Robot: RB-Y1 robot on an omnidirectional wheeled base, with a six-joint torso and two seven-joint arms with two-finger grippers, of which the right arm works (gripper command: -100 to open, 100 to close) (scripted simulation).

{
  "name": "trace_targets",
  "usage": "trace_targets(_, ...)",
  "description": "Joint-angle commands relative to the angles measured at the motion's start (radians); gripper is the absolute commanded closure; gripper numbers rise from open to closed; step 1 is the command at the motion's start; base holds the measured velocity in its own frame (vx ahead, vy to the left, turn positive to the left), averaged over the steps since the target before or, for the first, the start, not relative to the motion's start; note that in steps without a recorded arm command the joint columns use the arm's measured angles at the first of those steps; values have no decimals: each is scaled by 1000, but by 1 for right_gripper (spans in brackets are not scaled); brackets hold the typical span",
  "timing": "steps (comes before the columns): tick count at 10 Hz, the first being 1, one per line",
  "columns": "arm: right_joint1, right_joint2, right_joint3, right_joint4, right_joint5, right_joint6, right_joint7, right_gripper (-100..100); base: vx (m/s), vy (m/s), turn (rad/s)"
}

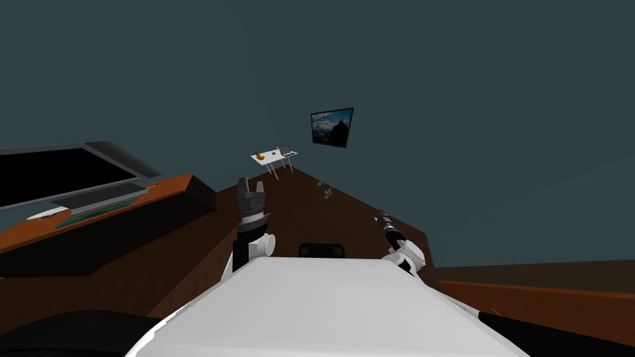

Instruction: Push the door open

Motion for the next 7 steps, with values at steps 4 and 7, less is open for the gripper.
trace_targets(4, -21, 3, -35, 43, -125, -12, -26, -100, -25, -13, -204)
trace_targets(7, -34, 6, -56, 66, -203, -20, -46, -100, -26, -14, -224)
